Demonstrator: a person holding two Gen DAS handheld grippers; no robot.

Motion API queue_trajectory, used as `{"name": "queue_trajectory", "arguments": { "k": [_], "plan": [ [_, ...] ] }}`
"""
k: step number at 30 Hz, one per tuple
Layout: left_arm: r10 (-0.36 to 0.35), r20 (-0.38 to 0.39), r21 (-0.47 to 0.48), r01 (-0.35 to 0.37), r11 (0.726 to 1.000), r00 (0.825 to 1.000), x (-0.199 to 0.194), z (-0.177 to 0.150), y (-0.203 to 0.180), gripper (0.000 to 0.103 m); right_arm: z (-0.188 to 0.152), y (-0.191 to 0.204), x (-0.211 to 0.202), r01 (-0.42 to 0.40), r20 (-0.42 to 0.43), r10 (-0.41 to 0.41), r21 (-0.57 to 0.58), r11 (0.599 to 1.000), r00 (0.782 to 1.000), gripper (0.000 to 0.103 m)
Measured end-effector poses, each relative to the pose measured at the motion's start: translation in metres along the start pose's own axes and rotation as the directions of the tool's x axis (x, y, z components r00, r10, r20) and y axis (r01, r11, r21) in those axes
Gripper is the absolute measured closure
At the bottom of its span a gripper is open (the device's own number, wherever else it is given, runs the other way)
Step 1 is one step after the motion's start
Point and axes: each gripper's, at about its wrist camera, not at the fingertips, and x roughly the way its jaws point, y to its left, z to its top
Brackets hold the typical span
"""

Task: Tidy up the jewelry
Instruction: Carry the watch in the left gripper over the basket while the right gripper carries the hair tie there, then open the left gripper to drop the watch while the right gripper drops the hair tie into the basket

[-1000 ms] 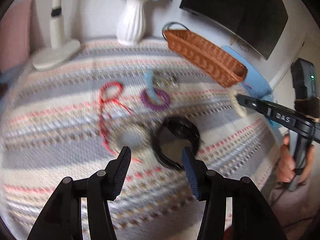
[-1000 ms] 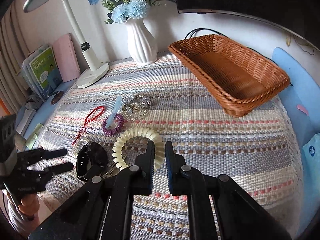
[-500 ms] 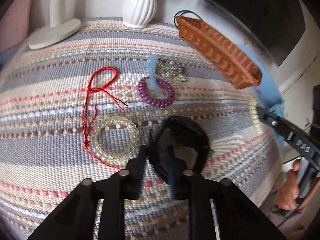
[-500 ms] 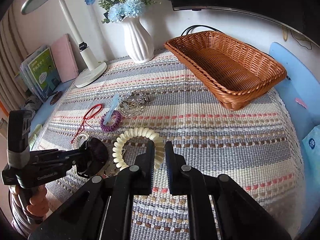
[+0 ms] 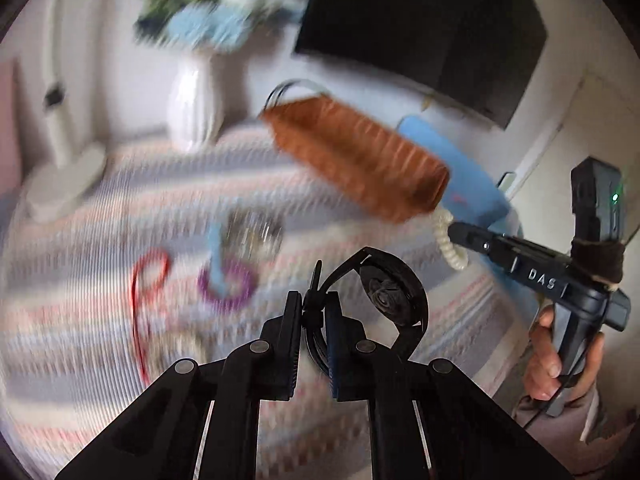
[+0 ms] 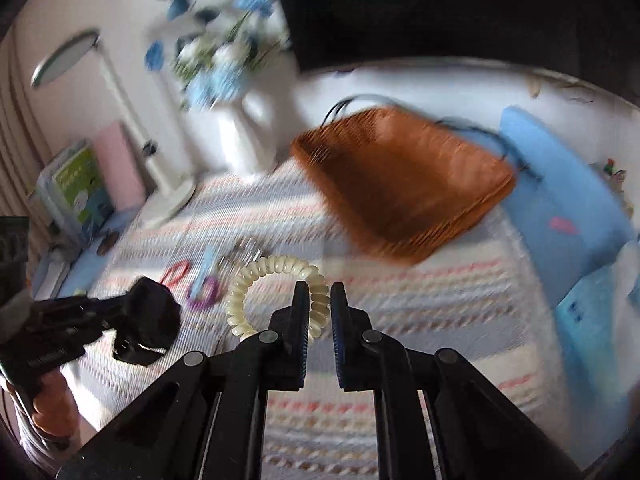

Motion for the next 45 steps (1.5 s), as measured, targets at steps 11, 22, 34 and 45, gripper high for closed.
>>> {"name": "queue_trajectory", "arguments": {
  "k": [11,22,34,45],
  "plan": [
    [-0.080,0.012,0.092,0.079,0.993,0.997,0.098,0.154,-0.037,0.092,0.100,-0.094,0.056,0.231,-0.014,-0.231,0.121,0.965,0.973,0.090],
    [-0.018,-0.164,0.182,0.048,0.982,0.986,0.215,0.152,-0.058,0.092,0.101,-0.115,0.124,0.301,-0.139,-0.286,0.097,0.949,0.948,0.090],
    [0.022,-0.154,0.268,0.020,0.963,0.988,0.216,0.137,-0.077,0.084,0.098,-0.123,0.121,0.250,-0.145,-0.228,0.158,0.955,0.963,0.076],
    [0.060,-0.004,0.280,-0.056,0.958,0.998,0.098,0.120,-0.066,0.076,0.093,-0.097,0.071,0.210,-0.086,-0.196,0.197,0.958,0.977,0.075]
  ]
}}
